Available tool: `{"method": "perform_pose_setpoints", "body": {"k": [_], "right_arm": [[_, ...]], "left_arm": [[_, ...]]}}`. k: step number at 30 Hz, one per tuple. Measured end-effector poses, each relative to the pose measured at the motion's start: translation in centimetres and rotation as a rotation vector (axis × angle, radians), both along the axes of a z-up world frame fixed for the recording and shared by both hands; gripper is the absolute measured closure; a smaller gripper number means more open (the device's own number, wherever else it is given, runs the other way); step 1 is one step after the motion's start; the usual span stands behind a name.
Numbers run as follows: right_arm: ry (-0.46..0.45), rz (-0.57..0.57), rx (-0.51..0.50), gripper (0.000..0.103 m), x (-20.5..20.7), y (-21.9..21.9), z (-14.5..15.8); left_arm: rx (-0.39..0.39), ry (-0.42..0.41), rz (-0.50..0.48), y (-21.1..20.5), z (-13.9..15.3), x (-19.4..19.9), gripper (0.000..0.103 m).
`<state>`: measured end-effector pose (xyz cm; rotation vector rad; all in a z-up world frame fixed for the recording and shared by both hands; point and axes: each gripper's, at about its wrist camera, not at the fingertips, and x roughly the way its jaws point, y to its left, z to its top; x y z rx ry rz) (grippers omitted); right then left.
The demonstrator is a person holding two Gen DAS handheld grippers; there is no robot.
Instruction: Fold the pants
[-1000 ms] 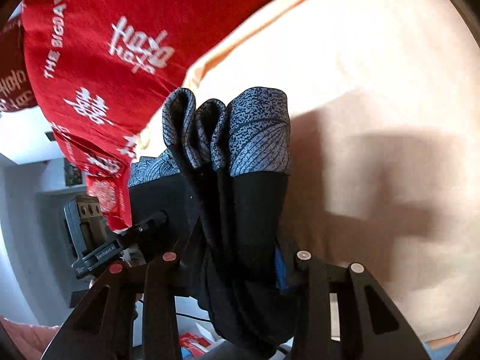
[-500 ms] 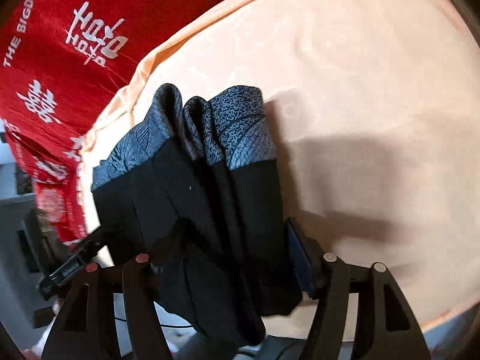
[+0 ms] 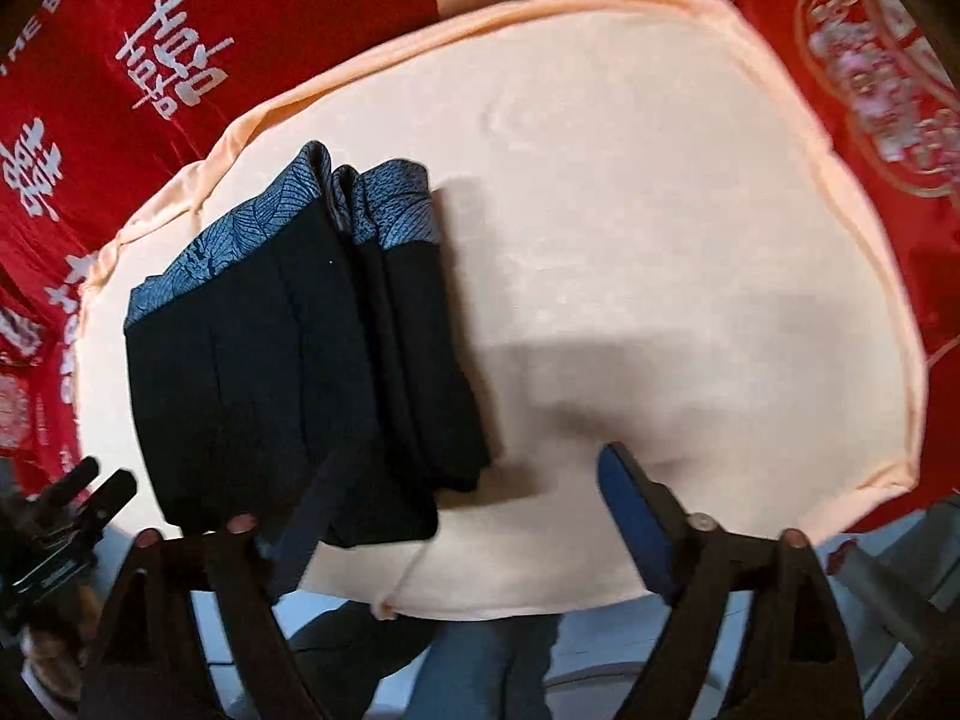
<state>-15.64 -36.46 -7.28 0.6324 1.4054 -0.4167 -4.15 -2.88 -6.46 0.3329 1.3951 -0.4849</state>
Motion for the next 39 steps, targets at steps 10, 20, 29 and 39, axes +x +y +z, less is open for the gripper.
{"method": "perform_pose_setpoints", "body": {"k": [10,20,29,39], "right_arm": [[-0.003,0.056,-0.108,0.000,-1.1,2.9,3.7],[0.019,0.090,-0.067,0.000,-2.1,7.7,7.8],[0.015,0.098,-0.090,0.000,-1.3,10.0,11.3],[0.029,0.140,-0.166,0.000,-0.1,11.9,12.6]], "left_arm": [[0.033,0.010,-0.031,-0.7,2.6,-3.0,0.001],[0.087,-0.049,-0.027,0.0,6.8,-5.2,0.001],[0.079,-0.061,-0.019,1.0,9.4,-6.3,0.001],[0.070,-0.063,0.025,2.0,10.1,-5.5,0.001]]}}
